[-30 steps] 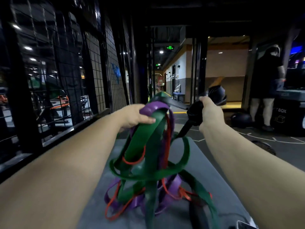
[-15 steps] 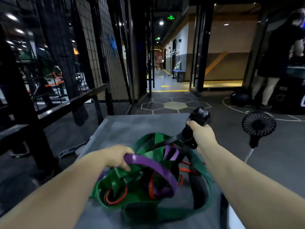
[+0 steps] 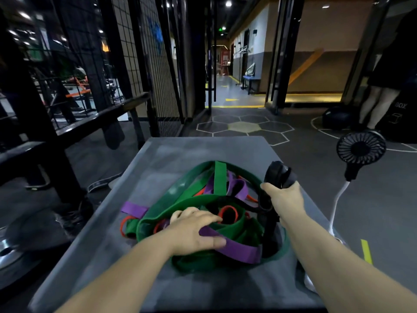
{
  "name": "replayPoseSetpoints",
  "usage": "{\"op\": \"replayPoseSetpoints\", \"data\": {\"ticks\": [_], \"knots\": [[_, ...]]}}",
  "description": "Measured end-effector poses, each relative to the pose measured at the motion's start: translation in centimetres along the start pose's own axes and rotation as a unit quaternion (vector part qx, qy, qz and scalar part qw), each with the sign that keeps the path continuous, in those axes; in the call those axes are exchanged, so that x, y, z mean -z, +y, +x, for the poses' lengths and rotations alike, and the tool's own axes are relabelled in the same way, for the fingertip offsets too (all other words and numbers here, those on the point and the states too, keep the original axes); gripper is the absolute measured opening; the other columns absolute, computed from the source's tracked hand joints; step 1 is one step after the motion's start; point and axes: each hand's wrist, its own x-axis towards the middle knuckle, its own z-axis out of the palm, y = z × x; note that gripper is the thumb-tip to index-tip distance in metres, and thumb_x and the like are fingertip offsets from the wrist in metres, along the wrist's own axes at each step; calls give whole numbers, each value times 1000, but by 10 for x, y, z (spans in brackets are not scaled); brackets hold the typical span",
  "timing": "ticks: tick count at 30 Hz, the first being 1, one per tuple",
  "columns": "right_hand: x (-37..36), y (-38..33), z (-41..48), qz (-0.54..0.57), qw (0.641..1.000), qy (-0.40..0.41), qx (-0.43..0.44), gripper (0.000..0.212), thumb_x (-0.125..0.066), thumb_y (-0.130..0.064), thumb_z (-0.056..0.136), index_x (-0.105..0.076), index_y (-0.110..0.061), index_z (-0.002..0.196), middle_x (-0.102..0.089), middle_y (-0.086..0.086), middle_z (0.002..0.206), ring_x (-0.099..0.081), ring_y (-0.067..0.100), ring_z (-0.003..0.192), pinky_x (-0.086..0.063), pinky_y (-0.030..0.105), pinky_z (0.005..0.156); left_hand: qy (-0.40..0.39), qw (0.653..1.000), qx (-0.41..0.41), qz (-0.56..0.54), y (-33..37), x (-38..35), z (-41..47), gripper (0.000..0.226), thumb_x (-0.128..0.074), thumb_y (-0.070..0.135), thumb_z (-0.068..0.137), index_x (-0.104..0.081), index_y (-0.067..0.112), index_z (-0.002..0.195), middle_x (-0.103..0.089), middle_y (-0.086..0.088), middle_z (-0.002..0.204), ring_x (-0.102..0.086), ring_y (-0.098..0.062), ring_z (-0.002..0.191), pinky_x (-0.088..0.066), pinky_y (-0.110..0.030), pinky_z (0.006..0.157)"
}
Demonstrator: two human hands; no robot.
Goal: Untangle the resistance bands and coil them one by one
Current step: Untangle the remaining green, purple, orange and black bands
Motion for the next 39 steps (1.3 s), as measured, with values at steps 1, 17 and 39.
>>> {"op": "replayPoseSetpoints", "data": {"ticks": [1, 17, 39], "knots": [[2, 2, -1, -17, 1000, -5, 0, 69, -78, -30, 79, -42, -13, 135, -59, 7, 120, -59, 30, 103, -52, 44, 90, 20, 1000, 12, -9, -1, -2, -2, 81, -22, 86, 68, -43, 48, 137, -39, 26, 144, -22, -9, 136, -13, -44, 114], [-7, 28, -28, -260, 938, -209, 91, 86, -75, -26, 78, -26, -29, 149, -55, 2, 114, -56, 26, 105, -45, 34, 92, 318, 939, 40, -126, -12, -51, -29, 19, -76, 43, 76, -66, 37, 92, -46, 26, 112, -36, -6, 116, -26, -29, 98], [-11, 3, -19, -350, 908, -164, 160, 26, -76, -41, 76, -57, -24, 71, -63, 2, 76, -62, 25, 79, -44, 31, 66, 248, 962, 11, 110, 26, -32, -10, 37, -46, 52, 93, -58, 34, 123, -61, 10, 117, -49, -18, 115, -24, -37, 96]]}}
